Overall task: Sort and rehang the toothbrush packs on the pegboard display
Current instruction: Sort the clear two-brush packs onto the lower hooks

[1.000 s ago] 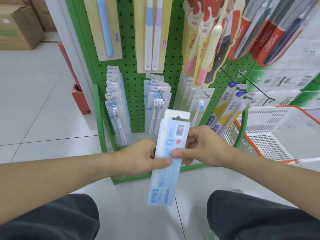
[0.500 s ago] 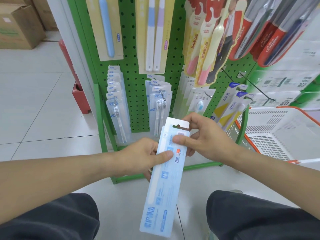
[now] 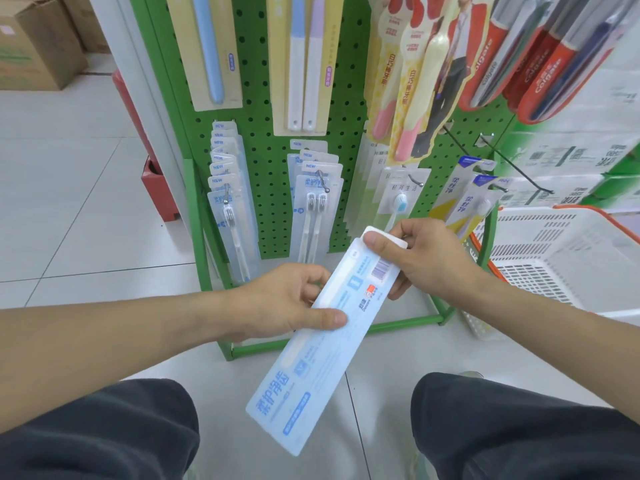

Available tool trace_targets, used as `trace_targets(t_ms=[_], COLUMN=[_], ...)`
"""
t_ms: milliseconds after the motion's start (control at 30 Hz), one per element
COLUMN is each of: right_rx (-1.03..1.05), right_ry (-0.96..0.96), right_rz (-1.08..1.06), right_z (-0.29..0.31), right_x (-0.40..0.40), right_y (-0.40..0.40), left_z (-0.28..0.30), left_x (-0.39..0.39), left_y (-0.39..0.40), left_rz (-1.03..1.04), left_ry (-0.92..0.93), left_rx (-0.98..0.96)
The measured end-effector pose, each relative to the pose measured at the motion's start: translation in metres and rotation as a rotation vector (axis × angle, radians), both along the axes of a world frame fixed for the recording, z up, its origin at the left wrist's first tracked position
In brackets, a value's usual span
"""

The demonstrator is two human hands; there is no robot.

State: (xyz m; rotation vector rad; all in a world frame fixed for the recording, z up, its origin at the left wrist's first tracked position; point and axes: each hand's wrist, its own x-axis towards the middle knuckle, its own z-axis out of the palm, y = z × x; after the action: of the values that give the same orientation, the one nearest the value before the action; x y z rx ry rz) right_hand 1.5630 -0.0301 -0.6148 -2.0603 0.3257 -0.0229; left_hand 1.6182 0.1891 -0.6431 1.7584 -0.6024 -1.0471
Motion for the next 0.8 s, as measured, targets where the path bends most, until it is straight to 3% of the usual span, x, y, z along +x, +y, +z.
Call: trace_targets(t_ms=[267, 400, 533, 667, 800], right_rx=[0.087, 0.171, 0.247, 0.185, 0.297], right_ry=[0.057, 0.158, 0.326, 0.341, 0.379], right_rz=[-0.072, -0.085, 0.015, 0.181, 0.258], right_z=[-0.011, -0.023, -0.024, -0.014, -0.007], right_x=[0.0, -0.001, -0.005, -0.01, -0.013], right_y=[-0.026, -0.032, -0.03, -0.024, -0.013], left_z=[-0.008, -0.01, -0.012, -0.013, -0.012], left_x=[0.001, 0.0, -0.001, 0.0, -0.001], left_y=[0.014, 0.017, 0.017, 0.019, 0.012], left_rz=[-0.383, -0.36, -0.273, -0.225, -0.164], left_ry=[-0.085, -0.102, -0.253, -0.293, -0.457], left_rx=[0.148, 0.127, 0.179, 0.197, 0.21])
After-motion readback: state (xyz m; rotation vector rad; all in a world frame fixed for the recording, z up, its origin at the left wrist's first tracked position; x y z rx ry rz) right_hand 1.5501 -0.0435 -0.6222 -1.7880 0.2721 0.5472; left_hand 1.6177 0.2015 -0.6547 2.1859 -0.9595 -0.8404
